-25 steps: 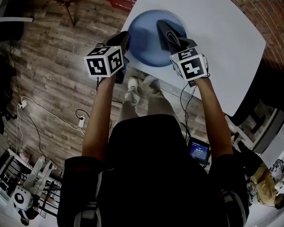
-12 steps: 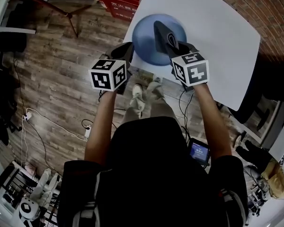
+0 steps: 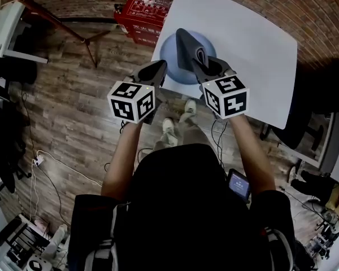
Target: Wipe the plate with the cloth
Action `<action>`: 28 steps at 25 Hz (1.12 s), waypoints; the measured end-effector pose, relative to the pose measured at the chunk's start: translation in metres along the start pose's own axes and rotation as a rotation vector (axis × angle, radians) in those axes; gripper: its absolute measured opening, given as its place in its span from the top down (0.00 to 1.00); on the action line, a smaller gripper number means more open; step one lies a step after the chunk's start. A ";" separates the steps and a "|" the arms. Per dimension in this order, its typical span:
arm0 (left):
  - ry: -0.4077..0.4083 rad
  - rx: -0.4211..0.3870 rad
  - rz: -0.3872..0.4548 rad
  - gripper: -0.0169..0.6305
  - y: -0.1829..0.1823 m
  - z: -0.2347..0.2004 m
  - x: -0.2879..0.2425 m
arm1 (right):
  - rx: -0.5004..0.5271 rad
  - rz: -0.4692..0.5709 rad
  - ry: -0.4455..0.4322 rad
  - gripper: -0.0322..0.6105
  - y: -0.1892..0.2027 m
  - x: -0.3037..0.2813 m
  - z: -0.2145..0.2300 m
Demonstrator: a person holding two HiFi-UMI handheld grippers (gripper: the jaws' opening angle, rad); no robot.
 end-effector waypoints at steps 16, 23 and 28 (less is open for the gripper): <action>0.112 -0.136 0.175 0.94 -0.059 0.070 0.031 | 0.050 0.306 0.036 0.87 -0.048 0.089 -0.028; 0.100 -0.160 0.227 0.94 -0.073 0.109 0.042 | 0.050 0.379 0.019 0.87 -0.054 0.127 -0.022; 0.071 -0.181 0.256 0.94 -0.069 0.145 0.054 | 0.058 0.409 -0.002 0.87 -0.042 0.160 -0.022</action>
Point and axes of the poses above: the fingertips, and each gripper's own axes: x backward along the fingers, z to its right, y out of its underside, the point moved 6 cm from there along x, backward along the fingers, and after that the axes turned 4 degrees about -x, right-handed, at the moved point
